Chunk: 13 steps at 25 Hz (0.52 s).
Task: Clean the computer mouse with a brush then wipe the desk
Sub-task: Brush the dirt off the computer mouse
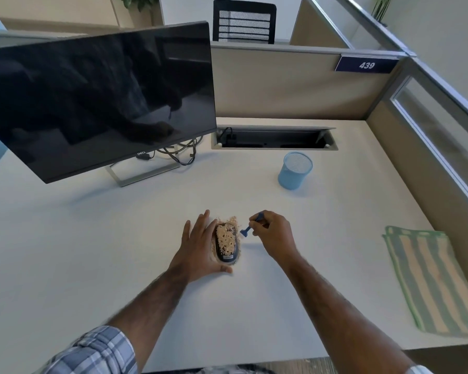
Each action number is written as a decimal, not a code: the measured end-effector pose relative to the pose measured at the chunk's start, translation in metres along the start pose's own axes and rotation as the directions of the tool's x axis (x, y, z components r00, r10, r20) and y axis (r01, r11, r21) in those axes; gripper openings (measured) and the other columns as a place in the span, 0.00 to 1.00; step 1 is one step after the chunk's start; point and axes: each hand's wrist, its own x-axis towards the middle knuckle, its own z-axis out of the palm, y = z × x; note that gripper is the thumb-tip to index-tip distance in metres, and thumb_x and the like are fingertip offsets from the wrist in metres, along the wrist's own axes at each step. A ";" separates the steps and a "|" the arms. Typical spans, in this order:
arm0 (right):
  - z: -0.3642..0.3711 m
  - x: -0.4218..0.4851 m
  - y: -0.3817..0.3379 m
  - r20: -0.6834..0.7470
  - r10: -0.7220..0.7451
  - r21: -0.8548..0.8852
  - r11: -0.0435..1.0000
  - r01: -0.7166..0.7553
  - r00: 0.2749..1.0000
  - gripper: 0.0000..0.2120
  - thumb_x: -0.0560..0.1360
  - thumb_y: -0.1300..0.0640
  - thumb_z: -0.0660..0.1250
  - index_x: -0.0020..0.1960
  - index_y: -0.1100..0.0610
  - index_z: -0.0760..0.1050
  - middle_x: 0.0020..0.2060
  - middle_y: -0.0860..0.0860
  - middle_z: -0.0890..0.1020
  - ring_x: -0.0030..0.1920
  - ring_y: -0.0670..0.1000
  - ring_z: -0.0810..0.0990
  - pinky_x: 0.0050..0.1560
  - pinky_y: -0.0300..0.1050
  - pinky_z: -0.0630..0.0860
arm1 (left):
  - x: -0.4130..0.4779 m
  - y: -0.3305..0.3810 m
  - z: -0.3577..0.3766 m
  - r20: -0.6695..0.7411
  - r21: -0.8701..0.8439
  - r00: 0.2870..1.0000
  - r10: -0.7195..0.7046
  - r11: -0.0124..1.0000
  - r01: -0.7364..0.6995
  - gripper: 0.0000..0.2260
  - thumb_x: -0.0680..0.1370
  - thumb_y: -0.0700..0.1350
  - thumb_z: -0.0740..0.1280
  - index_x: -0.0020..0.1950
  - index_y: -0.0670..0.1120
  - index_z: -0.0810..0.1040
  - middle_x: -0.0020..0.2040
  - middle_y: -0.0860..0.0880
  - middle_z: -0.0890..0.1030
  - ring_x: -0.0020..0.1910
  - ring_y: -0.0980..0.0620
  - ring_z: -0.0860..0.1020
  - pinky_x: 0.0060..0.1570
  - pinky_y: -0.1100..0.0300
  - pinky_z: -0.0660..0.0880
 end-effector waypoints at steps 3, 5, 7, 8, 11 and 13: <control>0.002 0.002 -0.004 -0.004 -0.012 -0.004 1.000 0.012 1.000 0.04 0.76 0.60 0.71 0.45 0.52 0.82 0.40 0.49 0.85 0.44 0.51 0.85 0.49 0.51 0.81 | 0.000 -0.002 0.002 0.003 0.017 1.000 0.014 1.000 -0.014 0.65 0.57 0.86 0.63 0.83 0.48 0.52 0.84 0.50 0.39 0.81 0.54 0.34 0.80 0.40 0.39; 0.003 0.004 -0.006 -0.014 -0.016 0.003 1.000 0.016 1.000 0.04 0.76 0.60 0.72 0.45 0.51 0.82 0.41 0.49 0.86 0.44 0.51 0.85 0.50 0.51 0.82 | 0.001 -0.003 0.004 0.000 0.024 1.000 0.028 0.999 -0.028 0.64 0.58 0.86 0.63 0.82 0.48 0.52 0.84 0.49 0.40 0.82 0.53 0.36 0.80 0.40 0.40; 0.005 0.006 -0.007 -0.020 -0.015 -0.004 1.000 0.015 1.000 0.04 0.76 0.60 0.72 0.46 0.52 0.82 0.41 0.49 0.86 0.44 0.51 0.85 0.51 0.50 0.82 | 0.001 -0.004 0.005 -0.007 0.021 1.000 0.028 0.999 -0.028 0.64 0.58 0.86 0.63 0.82 0.48 0.53 0.84 0.49 0.42 0.83 0.52 0.38 0.80 0.39 0.42; 0.006 0.007 -0.008 -0.022 -0.010 -0.008 1.000 0.010 1.000 0.04 0.76 0.60 0.72 0.46 0.52 0.82 0.42 0.49 0.86 0.44 0.51 0.85 0.51 0.50 0.82 | 0.000 -0.003 0.006 -0.009 0.016 1.000 0.029 0.999 -0.029 0.64 0.58 0.86 0.63 0.82 0.48 0.53 0.84 0.49 0.43 0.83 0.52 0.39 0.80 0.40 0.42; 0.010 0.008 -0.006 -0.027 0.021 0.011 1.000 -0.021 0.999 0.05 0.77 0.61 0.71 0.46 0.52 0.81 0.42 0.50 0.86 0.44 0.50 0.85 0.50 0.48 0.82 | 0.001 -0.005 0.006 -0.020 -0.010 0.999 0.024 1.000 -0.025 0.64 0.59 0.85 0.63 0.82 0.46 0.53 0.84 0.49 0.44 0.83 0.53 0.39 0.80 0.41 0.41; 0.014 0.007 -0.004 -0.030 0.020 0.010 1.000 -0.020 0.999 0.06 0.77 0.62 0.71 0.45 0.52 0.81 0.42 0.50 0.86 0.43 0.49 0.85 0.49 0.46 0.82 | 0.001 -0.005 0.006 -0.025 -0.023 1.000 0.017 1.000 -0.018 0.64 0.59 0.84 0.64 0.82 0.45 0.53 0.84 0.47 0.45 0.83 0.52 0.40 0.80 0.42 0.40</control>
